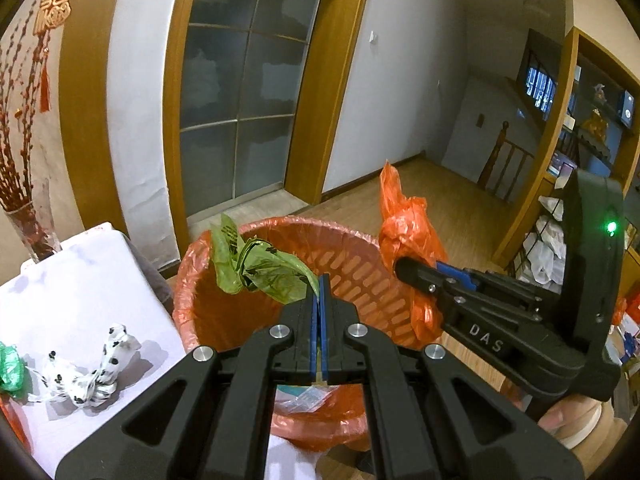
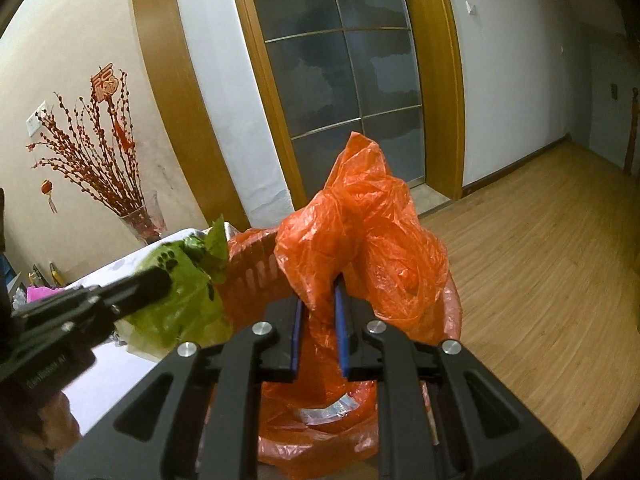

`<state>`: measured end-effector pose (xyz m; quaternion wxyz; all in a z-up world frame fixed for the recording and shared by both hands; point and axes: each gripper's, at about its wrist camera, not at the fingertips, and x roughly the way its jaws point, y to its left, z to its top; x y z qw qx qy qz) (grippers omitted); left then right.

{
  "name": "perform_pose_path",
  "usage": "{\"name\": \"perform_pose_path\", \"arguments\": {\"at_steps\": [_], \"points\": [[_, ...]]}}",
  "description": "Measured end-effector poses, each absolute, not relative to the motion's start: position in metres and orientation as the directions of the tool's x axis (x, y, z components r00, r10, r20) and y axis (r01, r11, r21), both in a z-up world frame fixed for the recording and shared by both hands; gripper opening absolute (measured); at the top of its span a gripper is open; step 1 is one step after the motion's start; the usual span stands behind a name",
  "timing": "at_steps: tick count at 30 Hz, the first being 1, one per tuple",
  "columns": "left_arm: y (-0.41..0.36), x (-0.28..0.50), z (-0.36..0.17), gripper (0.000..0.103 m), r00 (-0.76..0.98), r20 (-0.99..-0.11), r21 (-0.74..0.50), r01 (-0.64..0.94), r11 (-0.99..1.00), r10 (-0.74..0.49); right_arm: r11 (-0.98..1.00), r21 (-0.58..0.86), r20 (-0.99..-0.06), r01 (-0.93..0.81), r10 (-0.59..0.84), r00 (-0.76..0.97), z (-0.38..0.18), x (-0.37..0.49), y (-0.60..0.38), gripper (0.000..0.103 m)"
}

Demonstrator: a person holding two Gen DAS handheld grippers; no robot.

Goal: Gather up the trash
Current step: 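Carry both bags over the wastebasket and open both tools to drop them, then move both tools back to the table and grasp the bubble wrap with the left tool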

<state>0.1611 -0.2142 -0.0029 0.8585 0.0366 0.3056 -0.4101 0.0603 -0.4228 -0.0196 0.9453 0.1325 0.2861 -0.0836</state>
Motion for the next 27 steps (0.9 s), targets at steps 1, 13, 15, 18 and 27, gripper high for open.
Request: {"name": "perform_pose_path", "arguments": {"at_steps": [1,13,15,18,27], "points": [[-0.215,0.163,-0.005,0.001,0.474,-0.560,-0.189,0.725,0.662,-0.679,0.951,0.206,-0.564,0.232,-0.078,0.822,-0.020,0.062,-0.424,0.020],[-0.201,0.171,-0.014,0.038,0.475,-0.602,-0.206,0.683,0.701,-0.641,0.942,0.204,-0.573,0.267,-0.106,0.813,-0.029,0.057,-0.431,0.039],[-0.200,0.170,-0.014,0.038,0.475,-0.605,-0.206,0.682,0.702,-0.639,0.941,0.198,-0.573,0.275,-0.116,0.811,-0.029,0.054,-0.431,0.040],[-0.197,0.169,-0.012,0.038,0.482,-0.602,-0.201,0.680,0.705,-0.637,0.939,0.193,-0.571,0.285,-0.129,0.811,-0.028,0.048,-0.433,0.041],[-0.181,0.155,-0.004,0.038,0.531,-0.597,-0.176,0.645,0.743,-0.602,0.952,0.158,-0.561,0.264,-0.133,0.817,-0.021,0.038,-0.419,0.041]]}}
